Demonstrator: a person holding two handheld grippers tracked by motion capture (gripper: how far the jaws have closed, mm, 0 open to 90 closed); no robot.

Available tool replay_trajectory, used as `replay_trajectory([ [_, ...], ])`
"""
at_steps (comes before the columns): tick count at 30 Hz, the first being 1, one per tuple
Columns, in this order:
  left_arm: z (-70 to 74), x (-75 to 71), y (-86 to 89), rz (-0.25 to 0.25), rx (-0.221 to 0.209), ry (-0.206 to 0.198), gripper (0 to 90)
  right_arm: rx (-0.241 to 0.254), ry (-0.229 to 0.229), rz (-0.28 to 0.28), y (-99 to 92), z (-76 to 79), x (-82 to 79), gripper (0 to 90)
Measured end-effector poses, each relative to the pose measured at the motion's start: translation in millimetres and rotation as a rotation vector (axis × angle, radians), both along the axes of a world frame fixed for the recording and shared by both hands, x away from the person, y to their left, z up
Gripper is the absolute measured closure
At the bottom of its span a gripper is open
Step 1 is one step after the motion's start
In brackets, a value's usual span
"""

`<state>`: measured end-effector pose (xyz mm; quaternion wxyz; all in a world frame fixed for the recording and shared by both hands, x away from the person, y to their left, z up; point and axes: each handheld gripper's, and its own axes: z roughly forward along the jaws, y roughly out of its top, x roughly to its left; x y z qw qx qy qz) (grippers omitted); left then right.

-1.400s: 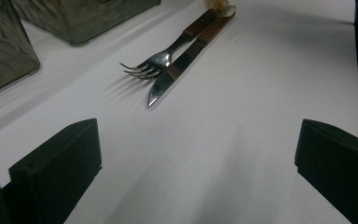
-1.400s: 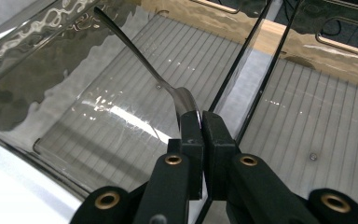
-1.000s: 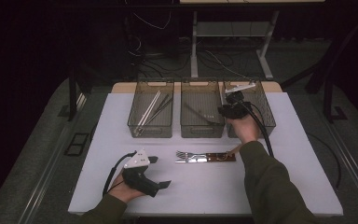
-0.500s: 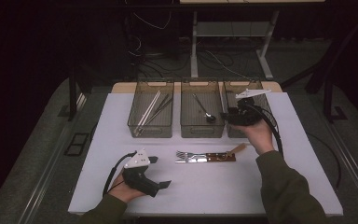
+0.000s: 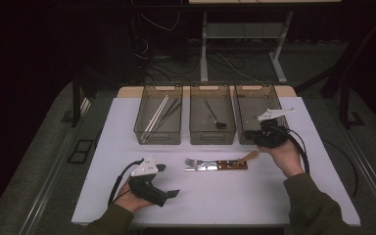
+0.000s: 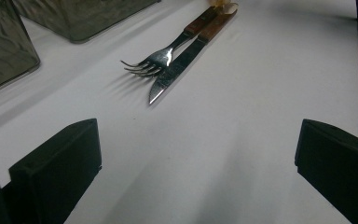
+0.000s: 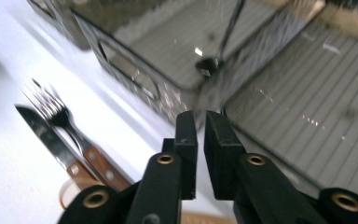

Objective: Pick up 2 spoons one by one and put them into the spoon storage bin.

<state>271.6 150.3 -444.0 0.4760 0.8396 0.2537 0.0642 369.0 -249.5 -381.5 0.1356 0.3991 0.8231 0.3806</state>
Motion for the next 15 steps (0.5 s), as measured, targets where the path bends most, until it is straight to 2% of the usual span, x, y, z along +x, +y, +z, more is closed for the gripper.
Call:
replay_trajectory([
  [4, -0.2, 0.1, 0.0, 0.000, 0.000, 0.001, 0.0, -0.024, 0.024, -0.005, -8.3, -12.1, -0.1, 89.8],
  [7, -0.2, 0.2, 0.0, 0.001, -0.001, 0.001, 0.0, -0.028, 0.049, -0.008, -12.4, -19.3, -0.1, 90.0],
  [15, -0.3, 0.0, -0.1, 0.000, -0.001, 0.001, 0.0, -0.037, 0.071, 0.044, -3.5, -24.4, -4.4, 90.0],
])
